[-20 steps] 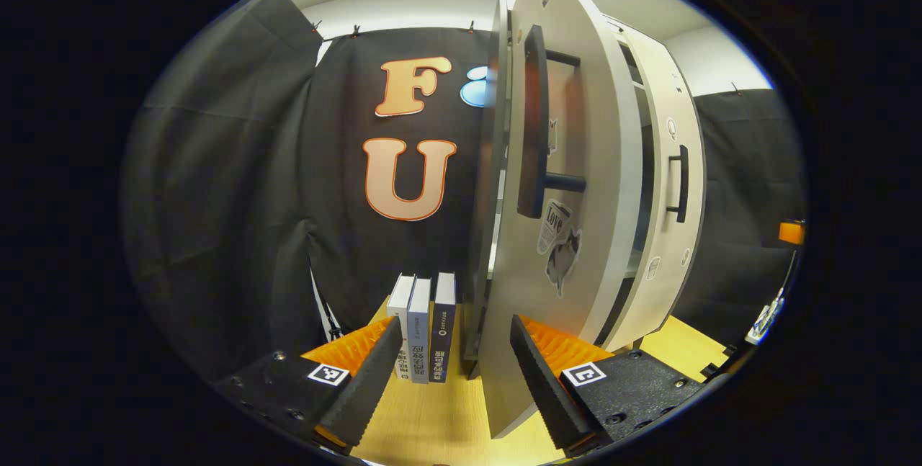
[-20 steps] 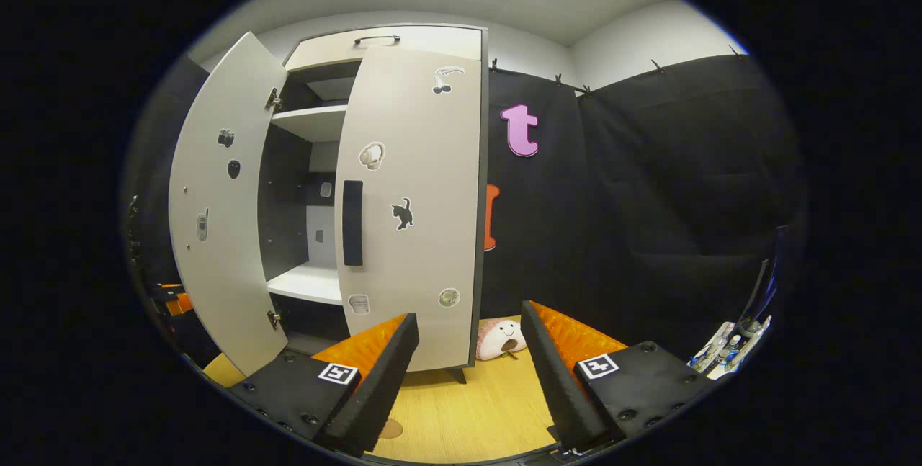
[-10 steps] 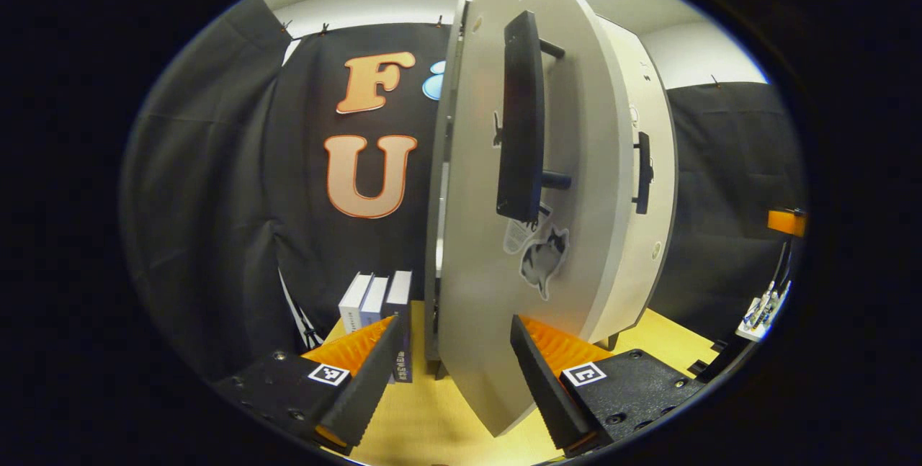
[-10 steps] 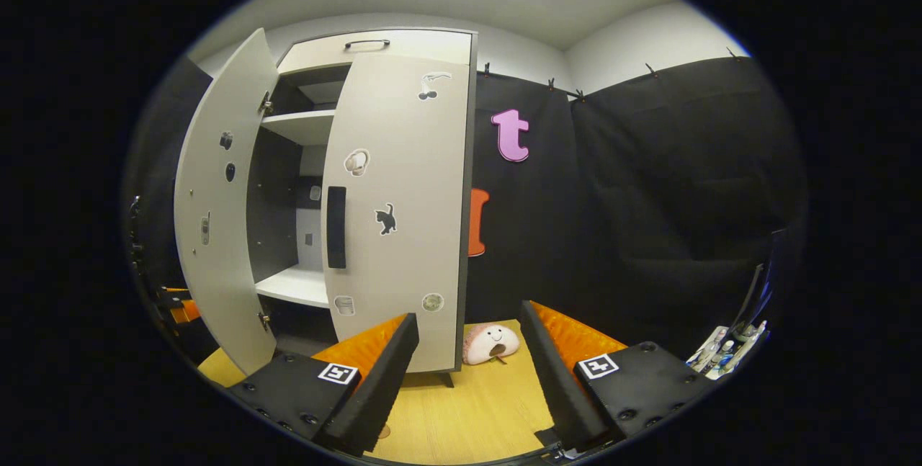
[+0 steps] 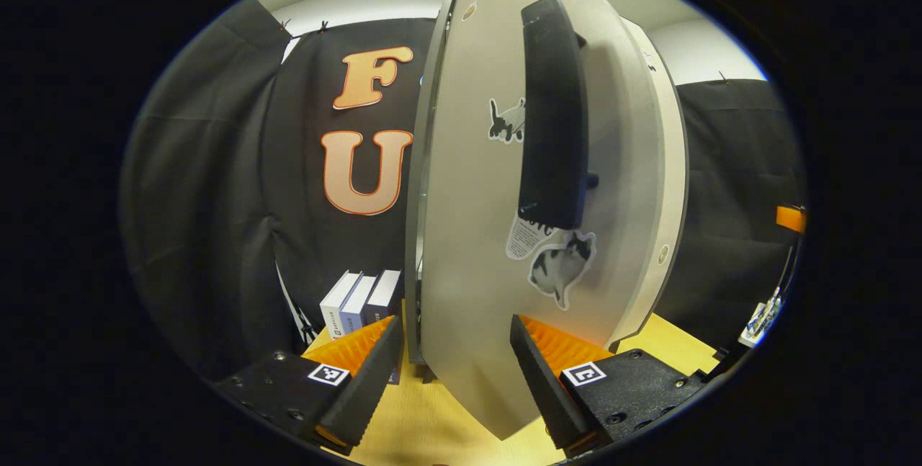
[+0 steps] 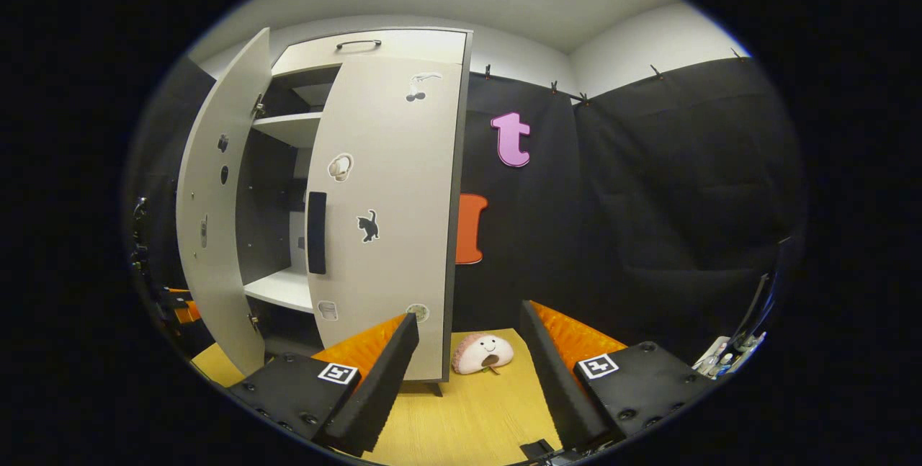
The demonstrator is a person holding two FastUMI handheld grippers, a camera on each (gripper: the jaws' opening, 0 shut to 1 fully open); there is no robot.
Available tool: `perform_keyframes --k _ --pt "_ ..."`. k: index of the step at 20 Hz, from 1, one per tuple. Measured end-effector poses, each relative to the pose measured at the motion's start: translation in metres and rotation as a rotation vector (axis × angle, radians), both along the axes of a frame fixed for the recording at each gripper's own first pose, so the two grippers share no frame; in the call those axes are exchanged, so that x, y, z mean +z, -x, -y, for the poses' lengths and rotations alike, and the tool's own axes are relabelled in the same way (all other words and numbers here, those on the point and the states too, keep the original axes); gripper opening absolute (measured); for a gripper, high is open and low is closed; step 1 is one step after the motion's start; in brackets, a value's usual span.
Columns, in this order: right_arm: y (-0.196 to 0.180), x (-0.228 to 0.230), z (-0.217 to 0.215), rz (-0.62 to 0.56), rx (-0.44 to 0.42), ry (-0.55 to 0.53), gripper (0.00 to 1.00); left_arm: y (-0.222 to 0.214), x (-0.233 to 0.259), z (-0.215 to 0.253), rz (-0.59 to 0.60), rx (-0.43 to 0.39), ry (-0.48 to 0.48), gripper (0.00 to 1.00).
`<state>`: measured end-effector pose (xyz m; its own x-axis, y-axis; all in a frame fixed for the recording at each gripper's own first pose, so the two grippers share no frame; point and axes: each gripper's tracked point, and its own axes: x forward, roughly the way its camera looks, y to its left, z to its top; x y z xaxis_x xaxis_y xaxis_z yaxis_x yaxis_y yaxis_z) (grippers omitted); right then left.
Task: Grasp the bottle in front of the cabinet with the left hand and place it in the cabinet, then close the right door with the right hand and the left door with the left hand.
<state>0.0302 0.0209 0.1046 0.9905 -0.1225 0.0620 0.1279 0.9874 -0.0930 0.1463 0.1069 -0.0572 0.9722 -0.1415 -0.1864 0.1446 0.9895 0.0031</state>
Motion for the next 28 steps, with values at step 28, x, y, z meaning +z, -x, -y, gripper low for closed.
perform_keyframes --k 28 --pt "-0.043 -0.009 0.094 -0.027 -0.020 -0.027 0.95 -0.100 -0.019 0.094 -0.013 0.024 -0.024 0.93"
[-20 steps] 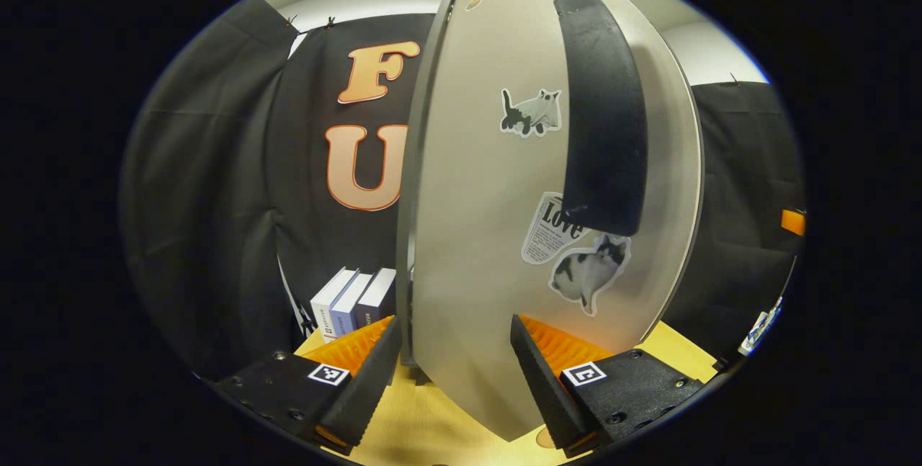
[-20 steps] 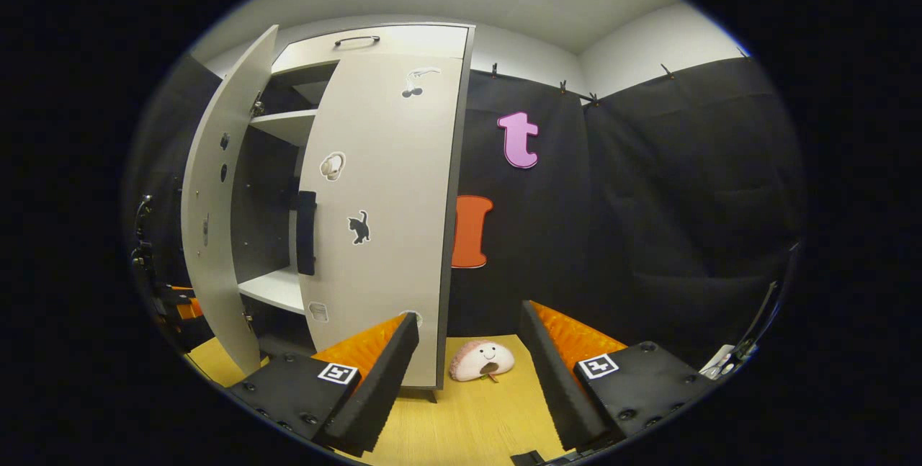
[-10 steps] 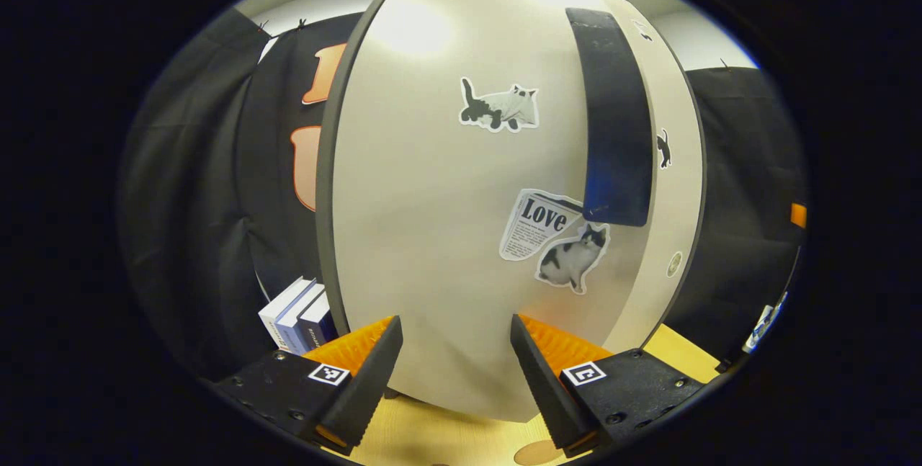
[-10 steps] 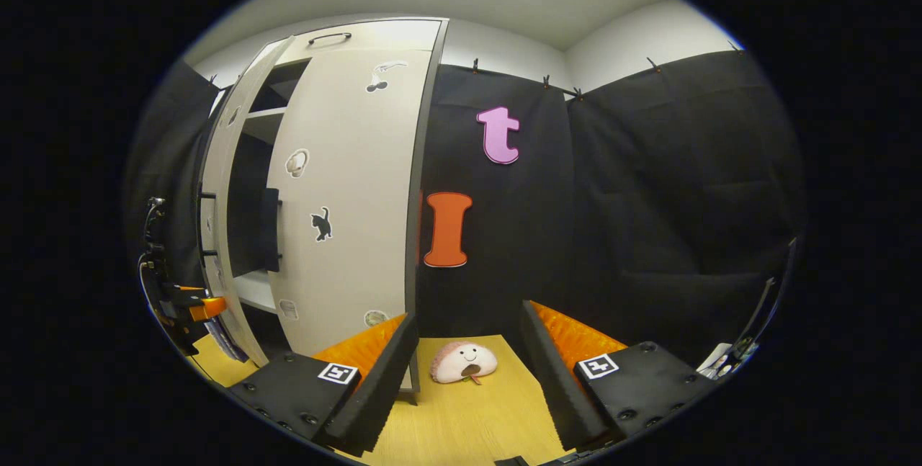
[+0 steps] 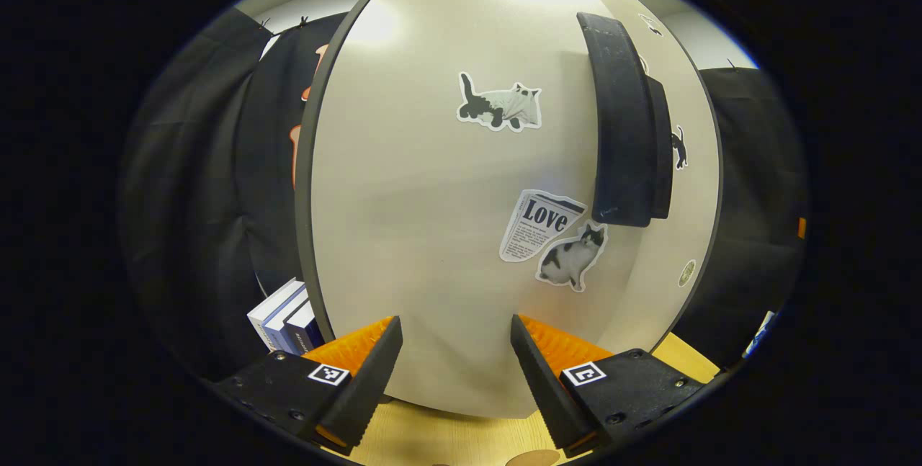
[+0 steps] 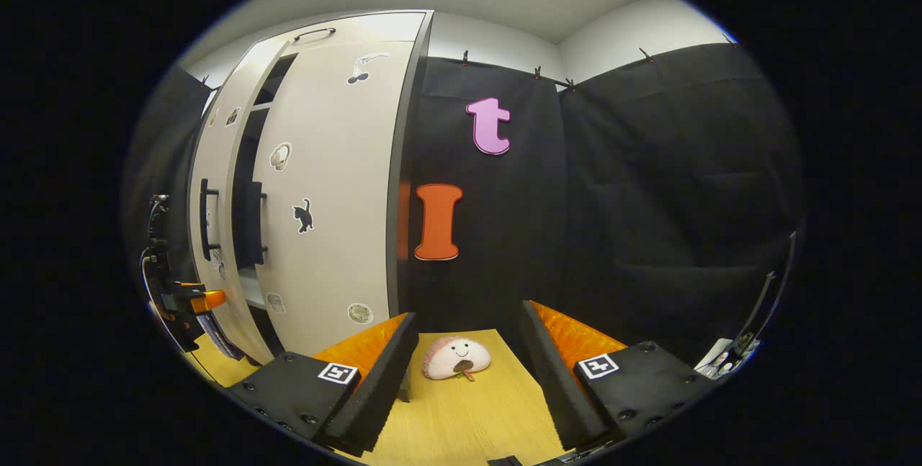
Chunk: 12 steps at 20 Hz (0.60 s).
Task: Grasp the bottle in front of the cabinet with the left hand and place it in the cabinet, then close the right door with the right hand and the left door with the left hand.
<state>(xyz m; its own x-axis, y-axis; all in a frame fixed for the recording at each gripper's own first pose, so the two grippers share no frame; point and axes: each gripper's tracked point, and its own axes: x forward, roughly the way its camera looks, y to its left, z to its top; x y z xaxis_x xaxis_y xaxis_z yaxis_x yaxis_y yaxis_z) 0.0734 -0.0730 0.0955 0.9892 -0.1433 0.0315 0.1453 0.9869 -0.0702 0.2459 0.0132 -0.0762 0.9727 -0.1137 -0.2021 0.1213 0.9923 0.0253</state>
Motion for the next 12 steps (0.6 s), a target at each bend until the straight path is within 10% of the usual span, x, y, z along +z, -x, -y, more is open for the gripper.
perform_keyframes --k 12 --pt "0.001 -0.016 0.010 -0.046 0.017 -0.010 0.95 0.008 0.011 0.022 -0.040 0.010 0.033 0.93"
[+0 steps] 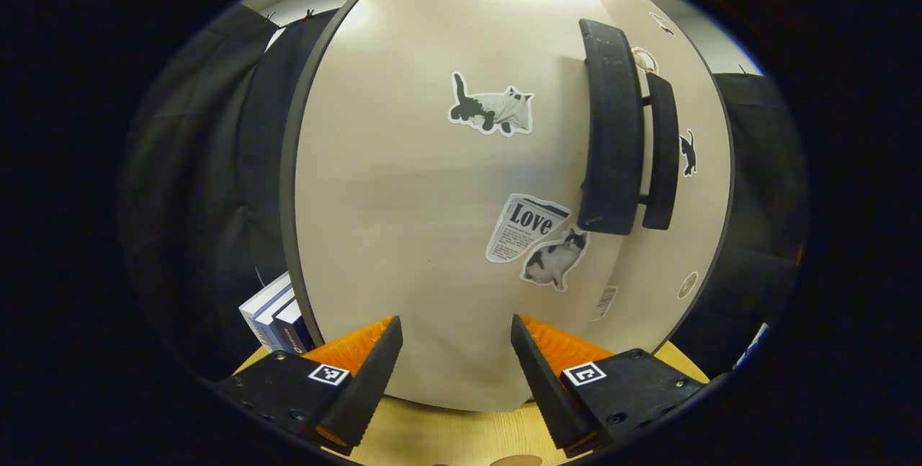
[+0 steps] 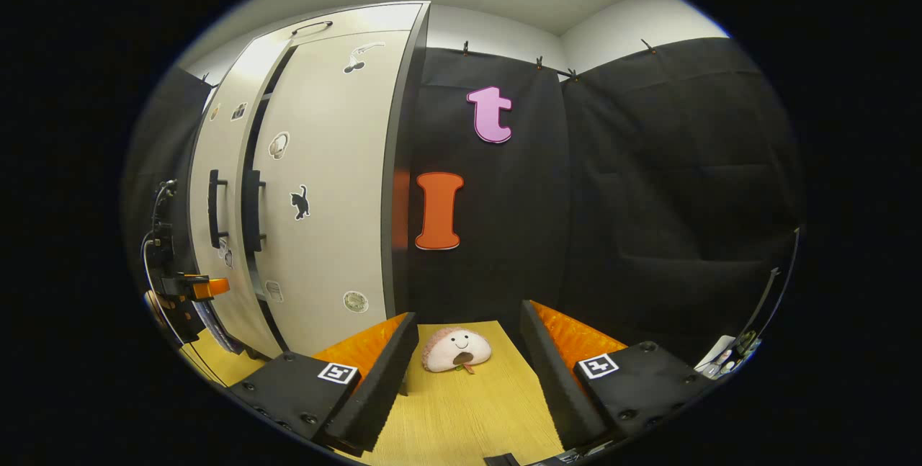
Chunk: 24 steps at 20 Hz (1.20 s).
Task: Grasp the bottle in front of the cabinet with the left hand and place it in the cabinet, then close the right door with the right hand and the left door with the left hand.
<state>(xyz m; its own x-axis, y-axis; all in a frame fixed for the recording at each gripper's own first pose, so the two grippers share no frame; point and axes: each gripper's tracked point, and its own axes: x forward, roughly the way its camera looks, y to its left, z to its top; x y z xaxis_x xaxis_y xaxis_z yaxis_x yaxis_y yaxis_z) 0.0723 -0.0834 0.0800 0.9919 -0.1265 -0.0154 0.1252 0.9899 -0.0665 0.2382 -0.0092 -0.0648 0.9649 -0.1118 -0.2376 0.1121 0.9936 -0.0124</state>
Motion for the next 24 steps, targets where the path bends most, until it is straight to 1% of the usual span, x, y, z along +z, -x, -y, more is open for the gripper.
perform_keyframes --k 5,9,15,18,19,20,22,23,24 --pt "0.005 -0.004 -0.003 -0.009 0.020 -0.012 0.95 0.033 0.028 0.006 0.002 -0.028 0.007 0.93" --pt "0.006 -0.002 -0.008 -0.009 0.041 -0.013 0.95 0.058 0.067 -0.005 0.048 -0.025 0.021 0.93" --pt "0.012 0.005 -0.021 0.000 0.075 -0.005 0.95 0.095 0.126 -0.027 0.137 0.002 0.053 0.93" --pt "0.012 0.007 -0.027 0.001 0.088 -0.002 0.95 0.113 0.147 -0.042 0.170 0.023 0.039 0.93" --pt "0.011 0.008 -0.028 0.001 0.092 -0.001 0.95 0.119 0.152 -0.048 0.179 0.033 0.031 0.88" --pt "0.010 0.008 -0.031 0.002 0.095 -0.002 0.95 0.122 0.156 -0.054 0.185 0.044 0.023 0.93" --pt "0.008 0.010 -0.036 0.006 0.104 -0.004 0.95 0.131 0.161 -0.063 0.195 0.055 0.017 0.93" --pt "0.008 0.010 -0.039 0.007 0.109 -0.005 0.95 0.134 0.162 -0.068 0.199 0.060 0.017 0.97" --pt "0.007 0.010 -0.042 0.008 0.113 -0.004 0.95 0.136 0.165 -0.072 0.205 0.066 0.015 0.93"
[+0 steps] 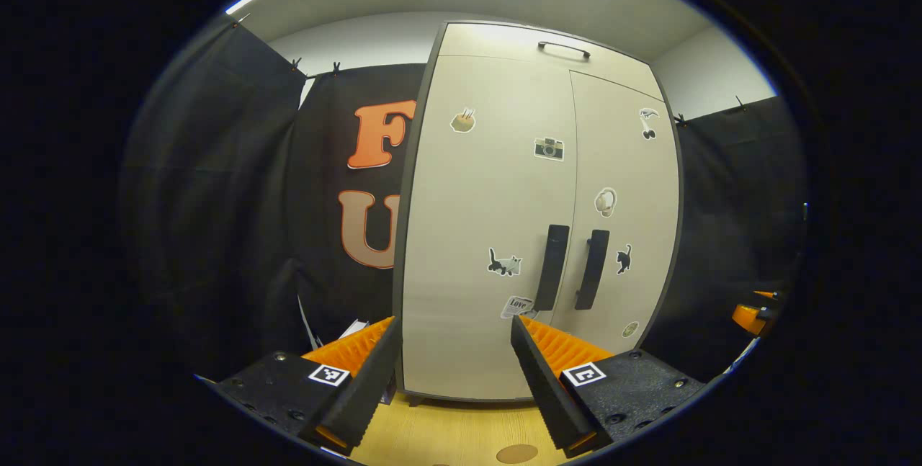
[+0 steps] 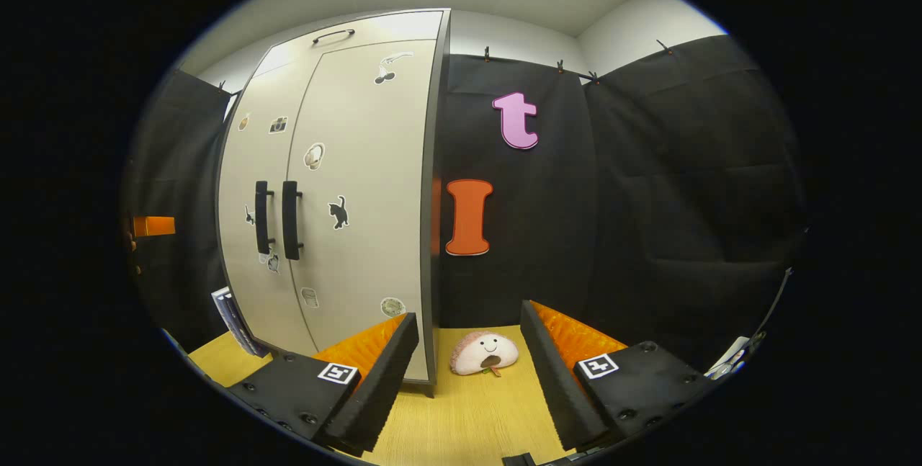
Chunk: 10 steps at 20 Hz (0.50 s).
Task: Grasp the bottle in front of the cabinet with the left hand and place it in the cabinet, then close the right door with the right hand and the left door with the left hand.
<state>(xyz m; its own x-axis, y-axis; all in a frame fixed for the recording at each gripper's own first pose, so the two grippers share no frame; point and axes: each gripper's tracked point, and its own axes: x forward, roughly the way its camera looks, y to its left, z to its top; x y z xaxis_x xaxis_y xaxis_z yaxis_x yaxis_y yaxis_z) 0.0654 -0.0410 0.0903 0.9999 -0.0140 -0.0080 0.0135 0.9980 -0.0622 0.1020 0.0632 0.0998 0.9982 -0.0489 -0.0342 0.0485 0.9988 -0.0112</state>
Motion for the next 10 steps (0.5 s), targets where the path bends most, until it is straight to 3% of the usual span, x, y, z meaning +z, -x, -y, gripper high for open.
perform_keyframes --k 2,3,5,6,7,8,9,10 --pt "-0.001 0.001 -0.005 0.003 0.006 0.005 0.95 0.006 0.005 -0.009 0.012 0.013 -0.003 0.93" --pt "-0.002 0.003 -0.008 0.007 0.007 0.005 0.95 0.010 0.008 -0.013 0.017 0.018 -0.003 0.97" --pt "-0.002 0.006 -0.014 0.014 0.009 -0.001 0.95 0.015 0.014 -0.021 0.026 0.021 0.008 0.97" --pt "0.000 0.006 -0.017 0.016 0.010 -0.003 0.95 0.017 0.016 -0.025 0.032 0.021 0.013 0.93" --pt "0.002 0.007 -0.020 0.017 0.010 -0.002 0.95 0.021 0.019 -0.029 0.037 0.021 0.016 0.97" --pt "0.003 0.007 -0.024 0.019 0.009 0.001 0.95 0.023 0.022 -0.034 0.043 0.021 0.013 0.93" --pt "0.004 0.008 -0.027 0.021 0.009 0.005 0.95 0.025 0.024 -0.038 0.048 0.021 0.006 0.97" --pt "0.007 0.009 -0.029 0.022 0.005 0.010 0.95 0.029 0.026 -0.042 0.052 0.018 -0.003 0.93"
